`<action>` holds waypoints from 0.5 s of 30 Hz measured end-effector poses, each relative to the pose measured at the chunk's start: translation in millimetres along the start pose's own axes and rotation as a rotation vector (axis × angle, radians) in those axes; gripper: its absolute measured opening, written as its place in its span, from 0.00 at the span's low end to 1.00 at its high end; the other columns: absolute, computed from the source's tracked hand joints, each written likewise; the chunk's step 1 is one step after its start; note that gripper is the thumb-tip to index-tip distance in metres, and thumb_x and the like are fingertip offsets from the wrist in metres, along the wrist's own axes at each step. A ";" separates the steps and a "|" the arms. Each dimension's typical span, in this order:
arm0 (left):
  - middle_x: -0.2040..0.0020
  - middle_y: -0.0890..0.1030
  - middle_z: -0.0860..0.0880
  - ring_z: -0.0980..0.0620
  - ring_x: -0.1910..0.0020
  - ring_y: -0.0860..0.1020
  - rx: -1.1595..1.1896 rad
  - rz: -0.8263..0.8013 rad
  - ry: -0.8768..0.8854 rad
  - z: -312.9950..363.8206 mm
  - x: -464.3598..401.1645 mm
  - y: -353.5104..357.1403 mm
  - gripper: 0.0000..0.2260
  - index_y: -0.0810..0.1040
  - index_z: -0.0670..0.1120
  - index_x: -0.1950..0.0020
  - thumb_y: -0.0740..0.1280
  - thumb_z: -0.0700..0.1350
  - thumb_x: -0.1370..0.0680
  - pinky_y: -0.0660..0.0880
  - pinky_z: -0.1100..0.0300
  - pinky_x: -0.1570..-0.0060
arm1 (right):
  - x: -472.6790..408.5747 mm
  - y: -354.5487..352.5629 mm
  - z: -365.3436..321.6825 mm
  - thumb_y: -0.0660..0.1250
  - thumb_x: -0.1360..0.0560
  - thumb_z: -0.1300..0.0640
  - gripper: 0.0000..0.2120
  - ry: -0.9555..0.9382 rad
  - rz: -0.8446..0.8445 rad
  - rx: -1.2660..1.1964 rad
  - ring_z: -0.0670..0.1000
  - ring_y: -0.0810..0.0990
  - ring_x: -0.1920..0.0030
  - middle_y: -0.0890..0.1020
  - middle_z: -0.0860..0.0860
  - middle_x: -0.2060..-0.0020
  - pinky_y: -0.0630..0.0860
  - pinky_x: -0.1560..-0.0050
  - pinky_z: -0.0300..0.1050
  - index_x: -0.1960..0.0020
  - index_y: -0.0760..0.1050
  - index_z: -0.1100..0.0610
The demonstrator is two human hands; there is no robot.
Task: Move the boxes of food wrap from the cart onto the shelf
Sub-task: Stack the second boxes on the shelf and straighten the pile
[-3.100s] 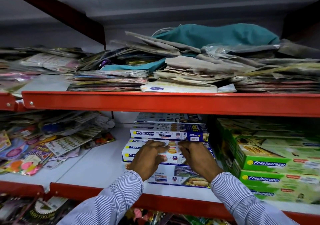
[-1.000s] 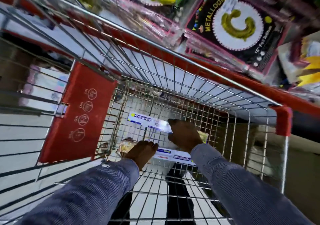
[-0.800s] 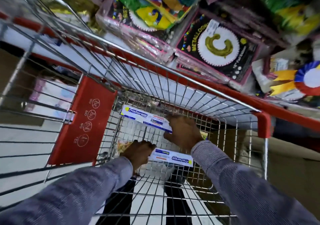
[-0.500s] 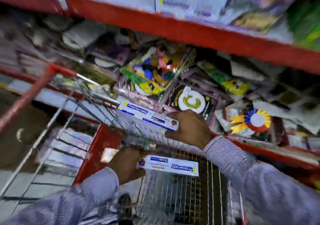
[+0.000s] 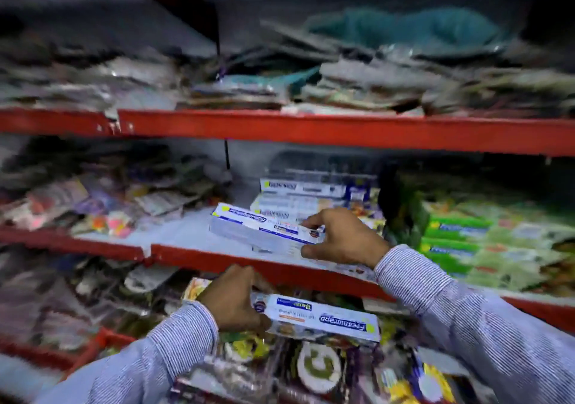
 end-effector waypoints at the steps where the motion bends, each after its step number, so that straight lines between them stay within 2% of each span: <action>1: 0.54 0.84 0.52 0.54 0.50 0.79 0.011 0.007 0.000 5.3 -6.1 -10.5 0.22 0.84 0.55 0.49 0.74 0.57 0.41 0.73 0.64 0.54 | -5.2 -7.6 1.4 0.73 0.33 0.45 0.21 0.002 0.022 0.014 0.52 0.83 0.51 0.87 0.51 0.49 0.79 0.52 0.47 0.44 0.83 0.53; 4: 0.48 0.81 0.50 0.53 0.45 0.75 0.053 0.021 0.010 16.2 -29.9 -37.5 0.21 0.83 0.54 0.43 0.78 0.50 0.36 0.72 0.66 0.49 | -26.8 -25.4 12.1 0.73 0.34 0.48 0.18 0.022 0.062 -0.012 0.52 0.84 0.54 0.87 0.52 0.54 0.80 0.50 0.50 0.46 0.84 0.53; 7: 0.40 0.80 0.49 0.51 0.38 0.74 0.081 0.045 0.036 20.3 -51.0 -50.3 0.23 0.83 0.54 0.42 0.78 0.51 0.36 0.73 0.63 0.43 | -49.6 -31.3 25.6 0.74 0.32 0.52 0.19 0.045 0.053 -0.031 0.53 0.84 0.50 0.87 0.53 0.49 0.80 0.48 0.48 0.42 0.83 0.55; 11: 0.47 0.84 0.53 0.54 0.46 0.79 0.115 0.040 0.052 19.9 -74.0 -57.0 0.22 0.85 0.54 0.45 0.78 0.53 0.39 0.76 0.64 0.47 | -82.6 -30.7 45.9 0.72 0.27 0.54 0.23 0.078 0.018 -0.011 0.57 0.79 0.38 0.81 0.58 0.37 0.74 0.40 0.46 0.35 0.78 0.61; 13: 0.49 0.86 0.56 0.58 0.52 0.81 0.148 0.032 0.070 16.2 -86.1 -56.5 0.23 0.85 0.57 0.48 0.76 0.57 0.43 0.80 0.59 0.49 | -100.0 -25.6 60.3 0.71 0.25 0.53 0.24 0.112 -0.007 -0.004 0.58 0.78 0.37 0.79 0.59 0.35 0.74 0.37 0.48 0.32 0.75 0.60; 15: 0.50 0.86 0.59 0.61 0.55 0.82 0.150 0.027 0.093 13.3 -95.2 -55.8 0.23 0.85 0.60 0.49 0.75 0.57 0.44 0.81 0.59 0.51 | -113.1 -20.1 72.5 0.71 0.25 0.52 0.25 0.130 -0.029 0.036 0.58 0.77 0.37 0.78 0.59 0.34 0.73 0.38 0.48 0.30 0.73 0.59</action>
Point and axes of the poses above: each hand's wrist, its own x-axis away from the middle knuckle, its own y-axis out of the palm, z = x × y, the point moved 3 cm from there along -x, towards the middle knuckle
